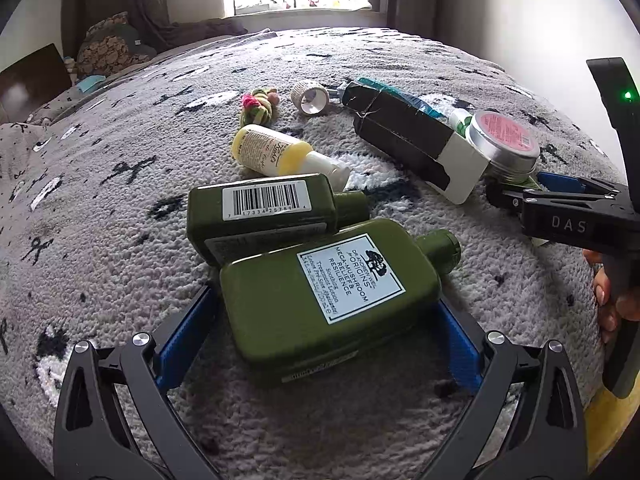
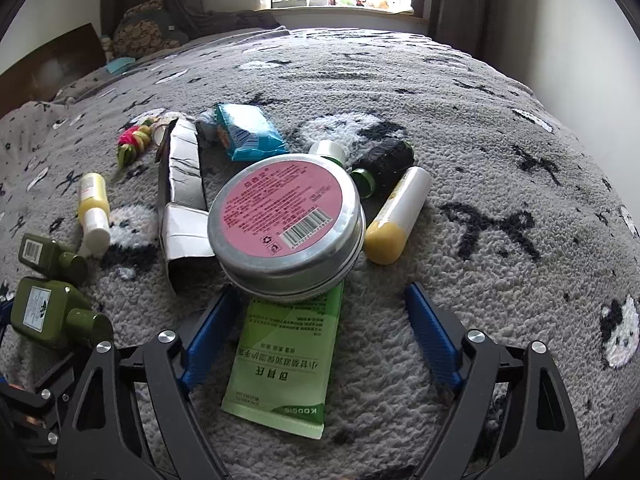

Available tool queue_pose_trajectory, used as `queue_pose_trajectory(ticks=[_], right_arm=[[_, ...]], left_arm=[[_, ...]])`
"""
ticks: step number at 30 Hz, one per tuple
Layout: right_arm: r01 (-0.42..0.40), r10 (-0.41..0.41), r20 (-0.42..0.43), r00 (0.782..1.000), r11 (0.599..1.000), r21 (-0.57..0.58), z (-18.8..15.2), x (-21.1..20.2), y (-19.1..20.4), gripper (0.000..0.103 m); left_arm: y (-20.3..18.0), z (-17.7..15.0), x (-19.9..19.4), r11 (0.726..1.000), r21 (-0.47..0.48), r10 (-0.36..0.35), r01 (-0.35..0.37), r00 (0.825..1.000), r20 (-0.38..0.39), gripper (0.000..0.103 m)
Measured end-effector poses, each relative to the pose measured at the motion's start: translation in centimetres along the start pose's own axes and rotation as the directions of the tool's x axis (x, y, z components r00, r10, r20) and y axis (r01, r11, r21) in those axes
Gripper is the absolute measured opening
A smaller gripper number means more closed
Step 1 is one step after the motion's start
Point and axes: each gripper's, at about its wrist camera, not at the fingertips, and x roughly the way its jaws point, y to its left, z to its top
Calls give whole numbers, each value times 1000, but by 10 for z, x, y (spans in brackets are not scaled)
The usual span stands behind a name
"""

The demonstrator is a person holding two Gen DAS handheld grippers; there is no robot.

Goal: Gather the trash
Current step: 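Grasp the large olive-green bottle with the left tool while the right tool grasps the green tube, then carry the olive-green bottle and green tube down beside the bed toward the bin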

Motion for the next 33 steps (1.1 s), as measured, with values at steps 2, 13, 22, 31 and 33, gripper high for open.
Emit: queue_pose_trajectory(ticks=[2,13,22,31,33], right_arm=[[-1,1,3,1000,1000,-7,0,0,-1,73],[-44,45,45,998,999,-20,-2,-18,-5,41],[-39,46,145,988,998,-56,11,-64,-1,10],[-71,85,196,977,994,-78,7,-108,0,9],[-81,97,217,971,993,-84,2,-123,1,9]], left_arm=[[0,3,1,1000,1,-7,7,1000,-1,95],[-6,7,-4,1000,11,-23,23,1000,17,84],[-10,16,-39,1000,1,-11,11,997,78,84],[-19,16,-86,1000,10,1,-3,989,145,84],[-20,13,-97,1000,5,9,-10,988,156,84]])
